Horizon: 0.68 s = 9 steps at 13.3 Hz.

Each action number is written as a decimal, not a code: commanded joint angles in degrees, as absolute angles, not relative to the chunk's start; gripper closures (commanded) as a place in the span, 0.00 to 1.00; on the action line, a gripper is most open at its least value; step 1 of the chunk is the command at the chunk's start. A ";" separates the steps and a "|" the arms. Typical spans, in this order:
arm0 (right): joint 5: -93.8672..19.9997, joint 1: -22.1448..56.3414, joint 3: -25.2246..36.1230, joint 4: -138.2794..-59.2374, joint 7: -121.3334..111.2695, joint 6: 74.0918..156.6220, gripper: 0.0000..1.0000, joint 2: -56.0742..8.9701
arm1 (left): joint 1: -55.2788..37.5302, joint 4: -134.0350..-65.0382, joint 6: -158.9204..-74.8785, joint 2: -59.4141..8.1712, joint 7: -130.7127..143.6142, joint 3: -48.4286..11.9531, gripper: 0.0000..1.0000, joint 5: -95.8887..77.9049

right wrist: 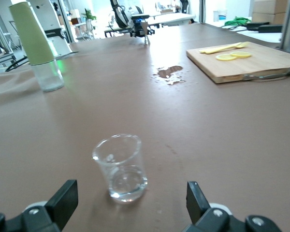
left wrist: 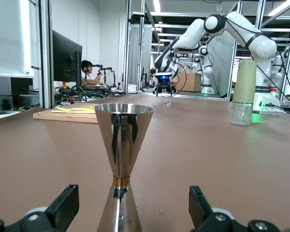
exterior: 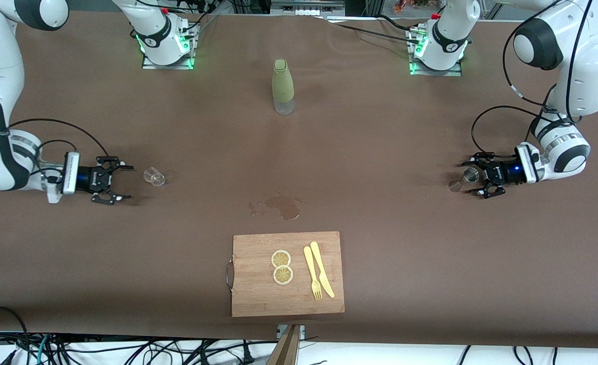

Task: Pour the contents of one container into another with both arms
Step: 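Lower the right gripper to the glass cup while the left gripper reaches the jigger, then close the right gripper on the glass while the left gripper grasps the jigger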

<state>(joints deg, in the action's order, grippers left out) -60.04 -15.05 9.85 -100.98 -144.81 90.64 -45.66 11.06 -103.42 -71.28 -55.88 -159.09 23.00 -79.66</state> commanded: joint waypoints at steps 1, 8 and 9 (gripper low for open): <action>-62.05 -15.12 9.84 -106.50 -149.31 91.31 0.00 -44.21 | 10.28 -103.62 -70.49 -56.87 -171.12 23.20 0.00 -80.77; -72.32 -11.70 9.76 -111.43 -157.14 94.04 0.00 -45.79 | 9.14 -103.45 -70.66 -56.87 -170.95 22.41 0.00 -81.65; -72.51 -11.34 9.76 -112.05 -157.15 94.13 0.00 -45.70 | 9.14 -103.45 -70.66 -56.87 -170.95 22.41 0.05 -81.65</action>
